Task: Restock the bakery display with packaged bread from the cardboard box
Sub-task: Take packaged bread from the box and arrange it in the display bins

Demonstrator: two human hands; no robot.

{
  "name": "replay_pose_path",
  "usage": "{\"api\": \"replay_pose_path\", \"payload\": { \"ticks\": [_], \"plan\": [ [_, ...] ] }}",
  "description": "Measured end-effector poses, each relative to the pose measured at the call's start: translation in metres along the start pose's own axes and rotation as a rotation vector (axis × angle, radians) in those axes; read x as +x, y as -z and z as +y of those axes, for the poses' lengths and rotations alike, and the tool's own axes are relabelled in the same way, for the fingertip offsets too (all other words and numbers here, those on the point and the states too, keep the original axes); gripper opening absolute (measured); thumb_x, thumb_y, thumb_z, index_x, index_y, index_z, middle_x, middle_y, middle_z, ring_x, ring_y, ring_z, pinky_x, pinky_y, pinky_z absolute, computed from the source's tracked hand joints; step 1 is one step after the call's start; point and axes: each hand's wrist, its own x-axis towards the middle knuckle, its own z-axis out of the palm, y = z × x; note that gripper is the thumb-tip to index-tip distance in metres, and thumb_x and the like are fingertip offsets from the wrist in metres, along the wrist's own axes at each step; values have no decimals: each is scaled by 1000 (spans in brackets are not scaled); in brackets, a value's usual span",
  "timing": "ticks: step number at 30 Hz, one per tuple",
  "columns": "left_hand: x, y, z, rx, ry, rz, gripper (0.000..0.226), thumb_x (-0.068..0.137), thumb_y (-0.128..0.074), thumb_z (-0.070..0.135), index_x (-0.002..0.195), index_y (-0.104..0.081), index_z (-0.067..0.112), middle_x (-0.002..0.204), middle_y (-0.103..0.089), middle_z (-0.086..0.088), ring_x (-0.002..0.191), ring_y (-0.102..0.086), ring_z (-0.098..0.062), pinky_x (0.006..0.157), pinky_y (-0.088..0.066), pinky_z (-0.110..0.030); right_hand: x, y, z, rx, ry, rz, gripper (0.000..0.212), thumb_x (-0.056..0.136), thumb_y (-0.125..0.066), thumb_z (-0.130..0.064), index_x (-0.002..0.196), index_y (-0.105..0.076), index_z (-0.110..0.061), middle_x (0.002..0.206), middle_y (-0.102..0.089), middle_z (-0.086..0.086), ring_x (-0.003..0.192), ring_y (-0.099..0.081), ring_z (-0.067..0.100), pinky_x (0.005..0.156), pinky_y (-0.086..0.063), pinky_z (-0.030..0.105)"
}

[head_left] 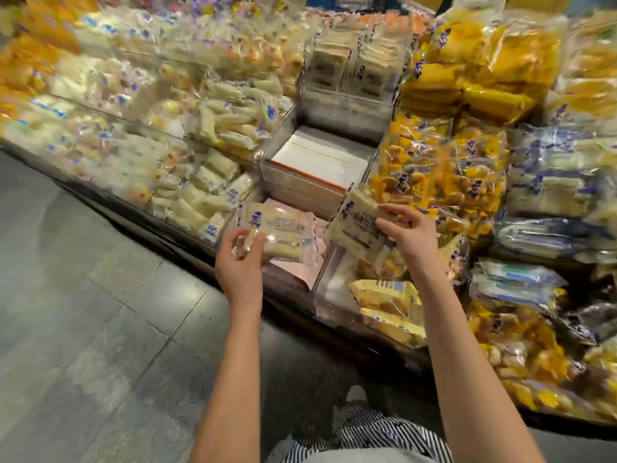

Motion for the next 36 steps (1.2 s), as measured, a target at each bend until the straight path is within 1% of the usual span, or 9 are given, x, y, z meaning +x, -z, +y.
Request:
{"api": "replay_pose_path", "payload": {
  "ticks": [3, 7, 12, 16, 18, 21, 26, 30, 36],
  "plan": [
    [30, -12, 2, -15, -23, -1, 13, 90, -70, 15, 99, -64, 22, 111, -63, 5, 98, -57, 6, 86, -48, -12, 33, -17, -6, 21, 0, -5, 22, 89, -68, -4, 107, -71, -16, 96, -67, -5, 84, -64, 6, 62, -54, 15],
    [74, -20, -8, -56, 23, -9, 15, 90, -71, 15, 97, -66, 28, 106, -66, 9, 100, -62, -9, 91, -55, -38, 69, -39, -1, 1, 5, 3, 23, 88, -69, -6, 107, -71, -19, 100, -69, -2, 89, -65, 9, 67, -56, 18],
    [135, -42, -18, -94, -1, -74, 19, 90, -70, 14, 95, -65, 32, 104, -66, 9, 97, -62, -8, 79, -52, -20, 107, -69, 6, -23, -22, 62, 24, 88, -69, -4, 110, -72, -14, 102, -70, 5, 89, -66, 11, 67, -57, 19],
    [199, -73, -26, -160, 89, -230, 18, 88, -73, 22, 96, -69, 37, 112, -69, -6, 106, -67, -24, 88, -58, -47, 136, -84, 3, 29, -29, 201, 22, 87, -69, -4, 104, -71, -19, 92, -71, 1, 82, -66, 9, 62, -53, 18],
    [231, -88, -22, -177, 68, -285, 21, 88, -73, 16, 98, -68, 33, 113, -69, -5, 107, -66, -22, 91, -56, -43, 152, -90, -2, 92, -40, 288, 23, 87, -69, -3, 102, -71, -22, 91, -71, 1, 82, -66, 12, 64, -52, 22],
    [277, -112, -14, -178, -4, -380, 24, 87, -72, 7, 99, -65, 27, 105, -66, 10, 100, -61, -2, 89, -50, -29, 177, -99, -11, 146, -49, 376, 24, 87, -68, -2, 105, -70, -19, 98, -71, 2, 89, -67, 15, 67, -52, 25],
    [331, -161, -1, -301, 45, -497, 27, 86, -68, -4, 96, -62, 20, 97, -61, 6, 92, -63, -20, 72, -58, -25, 217, -107, -36, 127, 66, 459, 26, 87, -66, 4, 102, -71, -17, 94, -70, 0, 86, -64, 13, 67, -53, 23],
    [363, -194, 12, -321, 27, -620, 22, 89, -67, -2, 102, -60, 14, 104, -58, 3, 97, -62, -12, 75, -58, -26, 255, -104, -59, 22, 101, 499, 30, 87, -62, 6, 103, -72, -16, 94, -70, -1, 90, -65, 11, 78, -56, 29],
    [419, -256, 36, -251, -36, -807, 34, 79, -77, 5, 91, -60, 33, 102, -58, 3, 104, -60, -31, 92, -54, -56, 311, -103, -98, -57, 178, 550, 33, 85, -54, 14, 104, -71, -7, 94, -68, -1, 83, -64, -1, 72, -56, 17]
  ]
}}
